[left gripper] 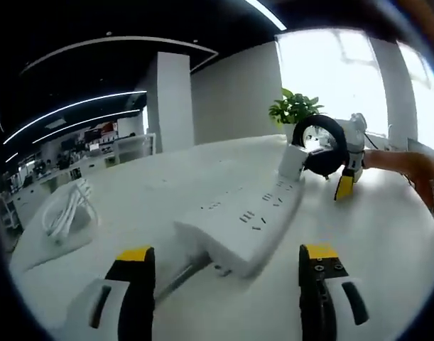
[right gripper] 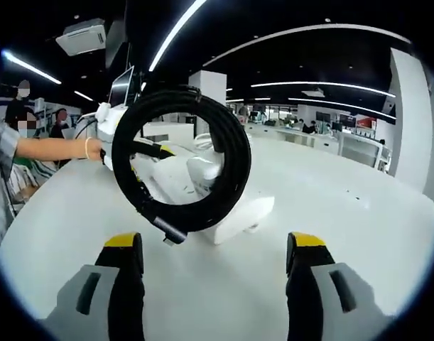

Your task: Straighten the power strip on the desk, plug the charger into it

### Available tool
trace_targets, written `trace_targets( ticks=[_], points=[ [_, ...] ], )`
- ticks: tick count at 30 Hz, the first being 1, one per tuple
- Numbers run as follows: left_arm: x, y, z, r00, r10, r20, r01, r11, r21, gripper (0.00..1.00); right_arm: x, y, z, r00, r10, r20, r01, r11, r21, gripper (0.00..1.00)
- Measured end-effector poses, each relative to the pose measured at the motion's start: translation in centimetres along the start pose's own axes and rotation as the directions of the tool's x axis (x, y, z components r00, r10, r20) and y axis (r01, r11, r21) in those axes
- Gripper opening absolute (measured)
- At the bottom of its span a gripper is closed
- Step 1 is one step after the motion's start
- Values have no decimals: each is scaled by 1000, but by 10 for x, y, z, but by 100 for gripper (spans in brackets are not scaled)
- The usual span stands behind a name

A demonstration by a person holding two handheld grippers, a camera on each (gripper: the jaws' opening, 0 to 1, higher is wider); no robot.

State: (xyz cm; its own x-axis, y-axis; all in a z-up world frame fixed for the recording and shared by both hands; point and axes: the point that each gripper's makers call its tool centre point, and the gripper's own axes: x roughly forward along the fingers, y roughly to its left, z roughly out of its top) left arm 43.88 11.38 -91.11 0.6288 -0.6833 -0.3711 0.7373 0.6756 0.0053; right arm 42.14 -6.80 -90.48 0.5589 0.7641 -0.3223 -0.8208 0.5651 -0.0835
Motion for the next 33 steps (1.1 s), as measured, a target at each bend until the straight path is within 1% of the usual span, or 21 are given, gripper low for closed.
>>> trace_targets(
  ticks=[4, 10, 14, 19, 23, 25, 33],
  points=[
    [0, 2, 2, 1000, 3, 2, -3, 1000, -24, 80, 2, -3, 3, 1000, -12, 4, 12, 1000, 12, 80],
    [1, 5, 2, 1000, 12, -6, -12, 999, -31, 76, 6, -6, 5, 999, -34, 9, 34, 999, 22, 76],
    [2, 5, 3, 1000, 13, -8, -13, 999, -41, 73, 8, -6, 5, 999, -33, 10, 32, 999, 34, 61],
    [3, 6, 3, 1000, 17, -10, -17, 999, -43, 70, 12, -4, 5, 999, -32, 9, 32, 999, 34, 59],
    [4, 7, 4, 1000, 25, -12, -26, 999, -48, 65, 14, -4, 5, 999, -34, 2, 34, 999, 27, 57],
    [5, 8, 5, 1000, 24, -10, -24, 998, -52, 65, 14, -4, 5, 999, -32, 2, 32, 999, 27, 55],
    [8, 5, 5, 1000, 15, -20, -16, 999, -35, 63, 14, 2, 4, 1000, -23, -6, 23, 999, 23, 43]
  ],
)
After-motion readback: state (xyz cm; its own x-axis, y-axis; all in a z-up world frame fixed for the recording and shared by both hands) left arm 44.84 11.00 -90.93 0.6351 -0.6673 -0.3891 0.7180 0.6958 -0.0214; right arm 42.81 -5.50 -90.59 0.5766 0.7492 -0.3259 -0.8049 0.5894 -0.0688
